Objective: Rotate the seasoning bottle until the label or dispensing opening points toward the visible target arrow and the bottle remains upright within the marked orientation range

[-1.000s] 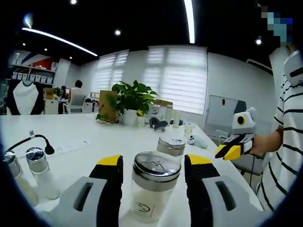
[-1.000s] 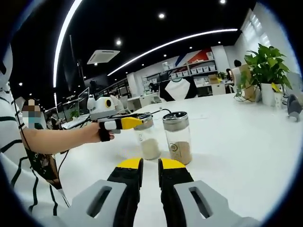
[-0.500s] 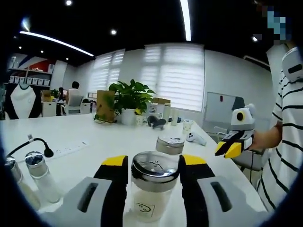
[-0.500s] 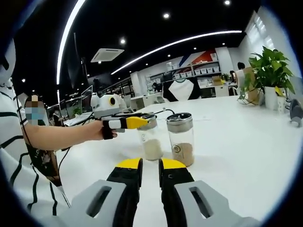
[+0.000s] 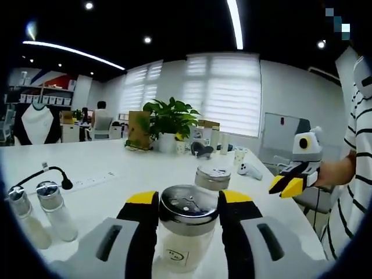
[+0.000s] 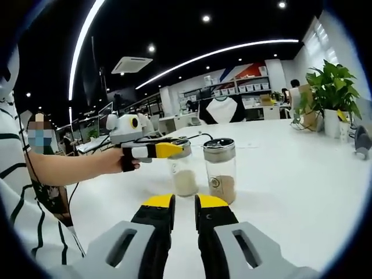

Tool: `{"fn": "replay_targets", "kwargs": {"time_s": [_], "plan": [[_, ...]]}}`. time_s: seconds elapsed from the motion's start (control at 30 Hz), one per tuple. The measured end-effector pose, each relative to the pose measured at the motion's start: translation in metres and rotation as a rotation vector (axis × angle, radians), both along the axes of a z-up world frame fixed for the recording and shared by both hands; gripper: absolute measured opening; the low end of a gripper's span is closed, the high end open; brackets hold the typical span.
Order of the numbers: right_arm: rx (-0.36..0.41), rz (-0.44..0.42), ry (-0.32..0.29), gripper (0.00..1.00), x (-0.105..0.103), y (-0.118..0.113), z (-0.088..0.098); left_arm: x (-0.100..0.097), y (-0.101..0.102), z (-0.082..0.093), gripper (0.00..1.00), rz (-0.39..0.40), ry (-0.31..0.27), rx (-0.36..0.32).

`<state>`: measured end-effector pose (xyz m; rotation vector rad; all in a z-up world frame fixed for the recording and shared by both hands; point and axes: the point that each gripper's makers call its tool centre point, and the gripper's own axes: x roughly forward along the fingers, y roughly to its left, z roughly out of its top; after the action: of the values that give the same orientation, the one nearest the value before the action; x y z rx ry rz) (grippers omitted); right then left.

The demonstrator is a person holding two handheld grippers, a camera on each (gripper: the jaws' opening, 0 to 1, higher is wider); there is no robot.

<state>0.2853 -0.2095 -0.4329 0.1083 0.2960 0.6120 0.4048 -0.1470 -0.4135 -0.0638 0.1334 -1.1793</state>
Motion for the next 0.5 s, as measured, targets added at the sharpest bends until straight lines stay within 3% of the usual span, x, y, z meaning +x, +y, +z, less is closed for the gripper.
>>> {"fn": "replay_targets", "kwargs": {"time_s": [0.1,0.5], "plan": [[-0.004,-0.007,0.004,0.11,-0.0001,-0.0014,-0.0017,0.0007,-0.0002,-0.0008,0.43,0.056,-0.017,0.020],[-0.008,-0.038,0.005,0.11,0.0023,-0.0062,-0.0013,0.0081,0.0045,-0.0007,0.43,0.317,-0.039,-0.011]]}}
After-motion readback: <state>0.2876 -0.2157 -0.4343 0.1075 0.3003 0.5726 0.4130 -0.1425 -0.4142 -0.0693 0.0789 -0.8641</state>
